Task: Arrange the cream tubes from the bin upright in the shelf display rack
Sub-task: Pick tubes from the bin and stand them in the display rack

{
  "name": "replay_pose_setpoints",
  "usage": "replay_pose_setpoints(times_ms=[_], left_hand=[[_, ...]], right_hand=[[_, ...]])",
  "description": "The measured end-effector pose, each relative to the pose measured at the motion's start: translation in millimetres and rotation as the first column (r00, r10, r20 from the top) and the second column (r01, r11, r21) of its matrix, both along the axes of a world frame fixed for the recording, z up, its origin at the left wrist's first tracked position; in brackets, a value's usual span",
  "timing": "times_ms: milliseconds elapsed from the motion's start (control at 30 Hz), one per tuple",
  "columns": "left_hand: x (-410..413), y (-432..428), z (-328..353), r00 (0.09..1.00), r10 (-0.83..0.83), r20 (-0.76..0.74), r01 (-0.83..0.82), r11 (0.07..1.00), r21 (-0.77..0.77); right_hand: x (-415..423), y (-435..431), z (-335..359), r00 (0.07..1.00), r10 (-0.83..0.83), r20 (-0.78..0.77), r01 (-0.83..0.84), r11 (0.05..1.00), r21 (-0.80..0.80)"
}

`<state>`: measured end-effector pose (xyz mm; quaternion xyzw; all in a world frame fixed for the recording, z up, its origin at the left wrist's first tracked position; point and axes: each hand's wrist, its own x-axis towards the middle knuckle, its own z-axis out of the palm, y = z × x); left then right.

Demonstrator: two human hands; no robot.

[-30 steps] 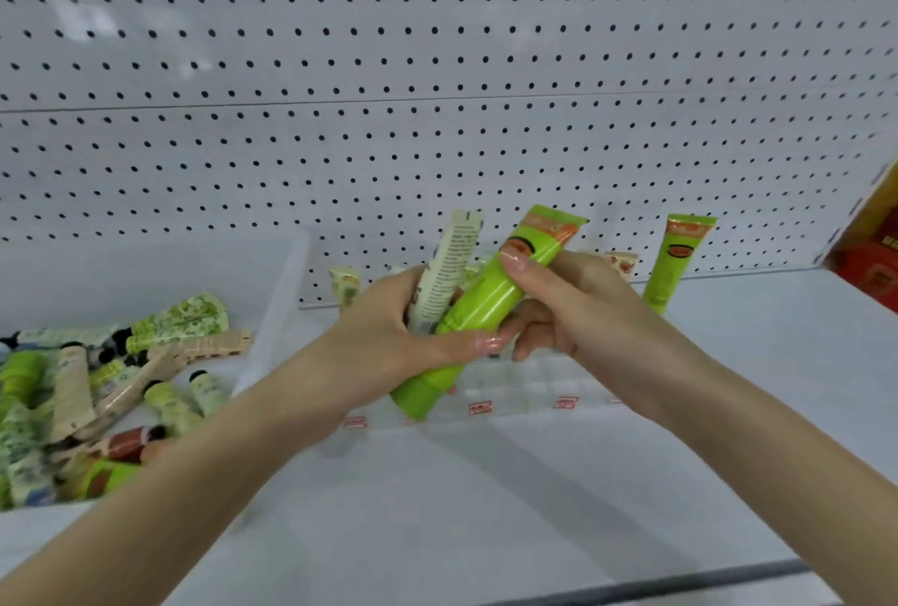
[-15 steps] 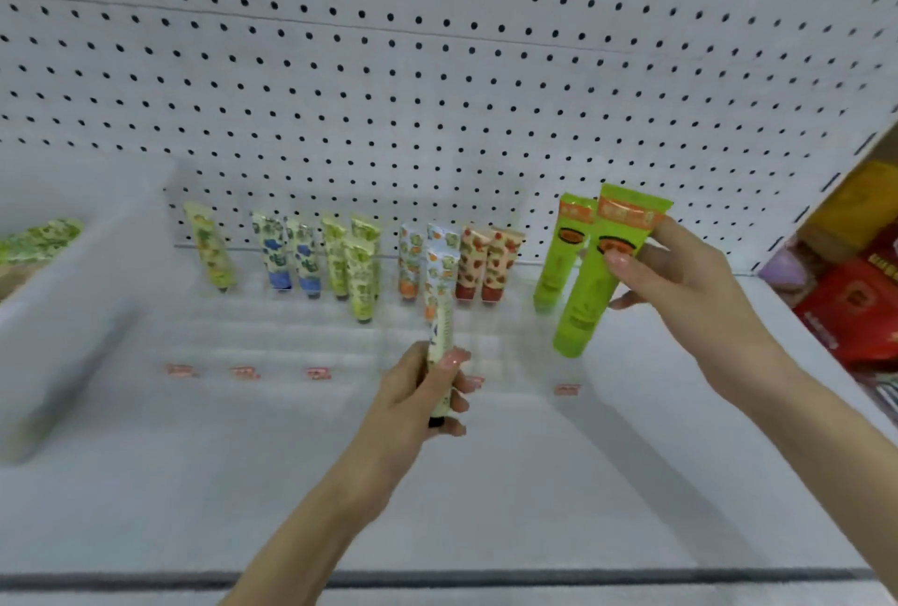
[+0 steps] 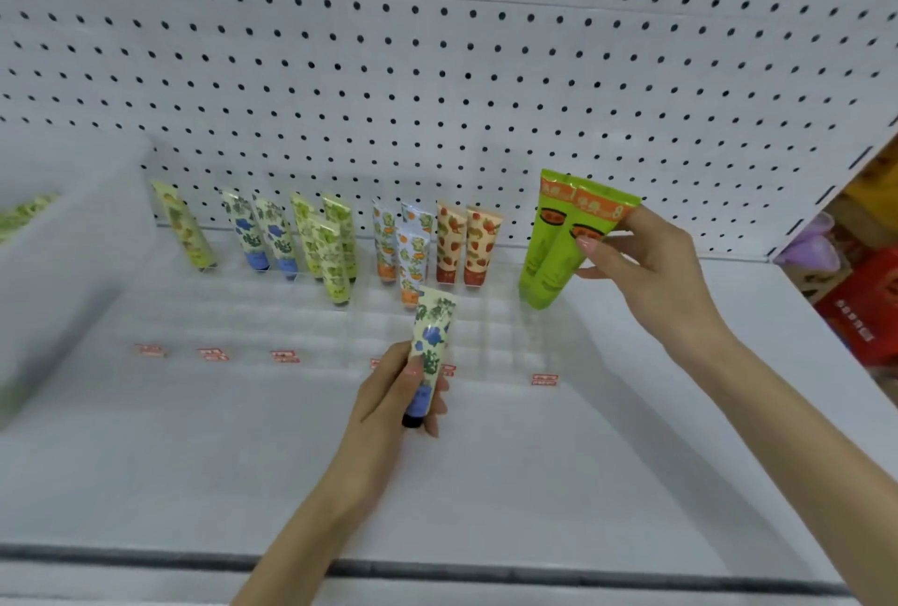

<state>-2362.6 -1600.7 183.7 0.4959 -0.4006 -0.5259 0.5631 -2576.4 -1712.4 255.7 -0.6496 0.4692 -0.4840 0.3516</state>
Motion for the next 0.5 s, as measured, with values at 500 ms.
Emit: replay_pose_setpoints(times_ms=[500], left_hand=[[2.9, -2.8, -7.7, 0.997, -0.062, -0.045, 0.061, 0.998, -0.018]], right_hand=[[11.3, -10.9, -10.4, 0.994, -0.092, -0.057, 0.096, 0.991, 0.091]])
